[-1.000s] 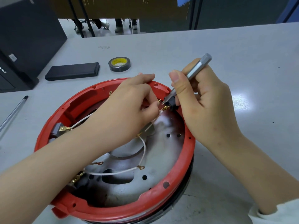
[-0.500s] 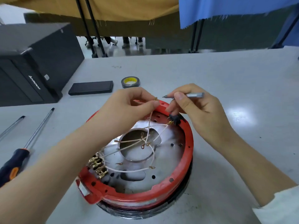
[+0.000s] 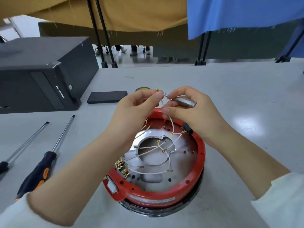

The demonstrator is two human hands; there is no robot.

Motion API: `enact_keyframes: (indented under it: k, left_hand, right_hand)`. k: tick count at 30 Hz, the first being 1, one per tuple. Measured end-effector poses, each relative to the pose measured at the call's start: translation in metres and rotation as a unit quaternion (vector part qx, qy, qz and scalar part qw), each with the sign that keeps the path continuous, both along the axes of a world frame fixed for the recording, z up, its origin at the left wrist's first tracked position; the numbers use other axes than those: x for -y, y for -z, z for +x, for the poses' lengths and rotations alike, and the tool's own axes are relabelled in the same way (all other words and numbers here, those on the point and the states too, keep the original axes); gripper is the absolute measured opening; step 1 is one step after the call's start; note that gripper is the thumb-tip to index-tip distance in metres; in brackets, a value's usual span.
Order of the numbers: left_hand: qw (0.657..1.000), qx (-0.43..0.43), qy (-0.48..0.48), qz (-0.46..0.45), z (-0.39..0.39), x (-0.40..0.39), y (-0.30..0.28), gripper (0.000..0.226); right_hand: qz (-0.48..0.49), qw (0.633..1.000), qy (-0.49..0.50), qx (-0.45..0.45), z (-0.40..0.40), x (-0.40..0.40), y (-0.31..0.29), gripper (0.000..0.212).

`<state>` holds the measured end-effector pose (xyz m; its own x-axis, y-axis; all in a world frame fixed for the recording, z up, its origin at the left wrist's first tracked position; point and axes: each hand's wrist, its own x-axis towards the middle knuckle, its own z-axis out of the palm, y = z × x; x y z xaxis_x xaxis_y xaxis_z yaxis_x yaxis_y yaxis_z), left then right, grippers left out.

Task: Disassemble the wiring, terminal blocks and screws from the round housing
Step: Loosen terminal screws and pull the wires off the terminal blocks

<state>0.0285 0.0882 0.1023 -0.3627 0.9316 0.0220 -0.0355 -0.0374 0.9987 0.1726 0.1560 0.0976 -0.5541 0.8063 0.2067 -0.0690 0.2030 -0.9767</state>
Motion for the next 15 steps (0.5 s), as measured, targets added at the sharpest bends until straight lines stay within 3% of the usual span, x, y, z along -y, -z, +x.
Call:
enact_keyframes:
  k: [2, 4, 5, 6, 8, 11, 15]
  left_hand:
    - [0.986, -0.167, -0.011, 0.005, -0.011, -0.002, 0.005, 0.018]
    - [0.908, -0.418, -0.025, -0.028, -0.027, -0.007, 0.014, 0.027]
    - [0.868, -0.493, -0.019, -0.057, -0.034, -0.009, 0.019, 0.035]
    - [0.851, -0.517, -0.008, -0.094, -0.04, -0.012, 0.023, 0.04]
    - [0.851, -0.504, 0.013, -0.145, -0.046, -0.017, 0.032, 0.042]
    - [0.84, -0.525, 0.012, -0.135, -0.05, -0.021, 0.04, 0.033]
    - [0.854, -0.509, -0.004, -0.111, -0.056, -0.022, 0.044, 0.031]
  right_hand:
    - [0.026, 0.999, 0.018, 0.017, -0.002, -0.007, -0.001, 0.024]
    - [0.032, 0.998, 0.042, 0.023, -0.002, -0.02, 0.0, 0.023]
    - [0.026, 0.998, 0.053, 0.02, -0.002, -0.029, 0.001, 0.023]
    - [0.02, 0.997, 0.065, 0.021, -0.002, -0.039, 0.002, 0.022]
    - [0.029, 0.994, 0.086, 0.055, -0.004, -0.064, 0.006, 0.022]
    - [0.085, 0.977, 0.089, 0.175, -0.014, -0.103, 0.021, 0.023]
    - [0.142, 0.945, 0.035, 0.293, -0.036, -0.137, 0.049, 0.022]
